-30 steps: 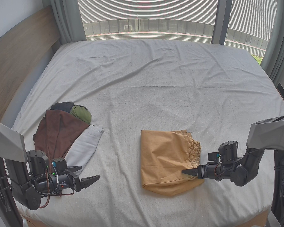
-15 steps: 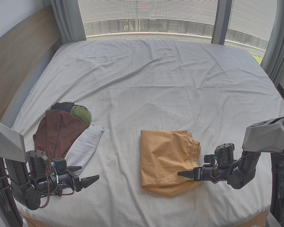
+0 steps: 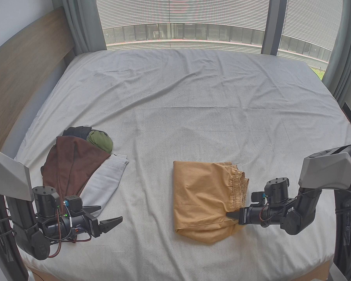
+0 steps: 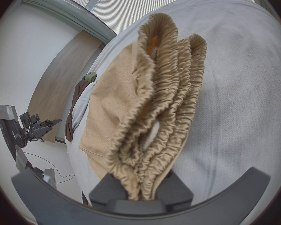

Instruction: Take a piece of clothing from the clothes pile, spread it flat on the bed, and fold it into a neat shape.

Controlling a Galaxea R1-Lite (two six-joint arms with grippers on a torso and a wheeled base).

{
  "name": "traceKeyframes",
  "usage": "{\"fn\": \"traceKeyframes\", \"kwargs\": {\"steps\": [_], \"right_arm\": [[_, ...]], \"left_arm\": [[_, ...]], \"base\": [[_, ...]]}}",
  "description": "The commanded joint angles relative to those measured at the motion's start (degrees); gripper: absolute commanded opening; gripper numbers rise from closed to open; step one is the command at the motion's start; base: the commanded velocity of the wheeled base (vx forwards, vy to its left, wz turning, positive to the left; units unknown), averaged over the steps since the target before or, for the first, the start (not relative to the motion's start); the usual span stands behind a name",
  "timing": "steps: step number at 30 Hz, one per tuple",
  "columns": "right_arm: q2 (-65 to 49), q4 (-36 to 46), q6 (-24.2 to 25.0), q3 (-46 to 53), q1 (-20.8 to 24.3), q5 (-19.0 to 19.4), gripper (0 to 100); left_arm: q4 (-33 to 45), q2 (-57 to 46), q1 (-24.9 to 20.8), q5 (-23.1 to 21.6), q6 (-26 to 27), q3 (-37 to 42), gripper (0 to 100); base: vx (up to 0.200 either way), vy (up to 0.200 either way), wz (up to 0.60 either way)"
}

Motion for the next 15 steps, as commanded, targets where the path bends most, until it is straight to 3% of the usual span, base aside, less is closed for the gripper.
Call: {"fn": "traceKeyframes", "kwargs": {"steps": [1,8,15], "right_arm": [[-0.6,-2.4,0.0,0.8,0.5,0.2,0],[-0.7,-11.1,0.1,2.4,2.1,0.9,0],[-2.9,-16.3,4.4,1.9,4.9,1.0,0]], "left_arm": [[0.0,0.1,0.1,0.1,0.0,0.0,100],[0.0,-0.4,0.3,0.1,0.0,-0.1,100],[0.0,-1.0,0.6,0.1,0.0,-0.2,100]], "base": [[0.0,0.0,0.0],[0.0,0.0,0.0],[0.0,0.0,0.0]]}}
